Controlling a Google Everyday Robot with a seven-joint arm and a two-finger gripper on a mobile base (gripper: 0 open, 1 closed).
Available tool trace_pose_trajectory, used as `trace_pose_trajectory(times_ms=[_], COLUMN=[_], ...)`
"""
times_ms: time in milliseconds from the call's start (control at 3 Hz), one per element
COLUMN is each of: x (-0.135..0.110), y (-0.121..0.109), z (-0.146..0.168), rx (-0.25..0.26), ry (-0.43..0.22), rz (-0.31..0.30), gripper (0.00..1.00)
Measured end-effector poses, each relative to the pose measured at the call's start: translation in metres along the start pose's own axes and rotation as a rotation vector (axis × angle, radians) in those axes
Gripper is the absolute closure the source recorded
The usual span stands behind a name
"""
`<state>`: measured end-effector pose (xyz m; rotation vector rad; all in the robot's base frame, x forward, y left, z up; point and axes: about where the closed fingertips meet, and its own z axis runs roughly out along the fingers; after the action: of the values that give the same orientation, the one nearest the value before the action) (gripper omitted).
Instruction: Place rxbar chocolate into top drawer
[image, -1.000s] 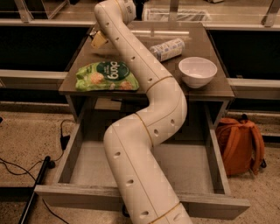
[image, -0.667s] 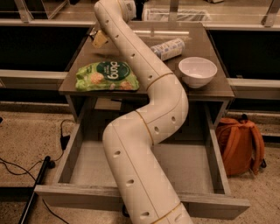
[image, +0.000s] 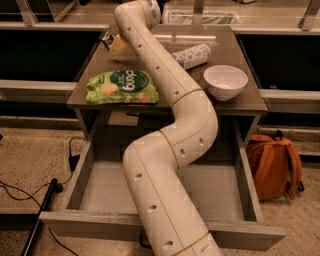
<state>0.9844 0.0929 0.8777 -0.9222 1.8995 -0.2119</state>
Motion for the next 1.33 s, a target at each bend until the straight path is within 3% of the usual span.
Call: trace_pose_trajectory(times_ms=[333,1333], x=[0.0015,0.0051], y=[-0.0037,0.001], z=[0.0013,0.0037], rx=[0.005,0.01], ry=[-0.043,-0.004], rz=[-0.058,-0.096], gripper=[0.0,0.0])
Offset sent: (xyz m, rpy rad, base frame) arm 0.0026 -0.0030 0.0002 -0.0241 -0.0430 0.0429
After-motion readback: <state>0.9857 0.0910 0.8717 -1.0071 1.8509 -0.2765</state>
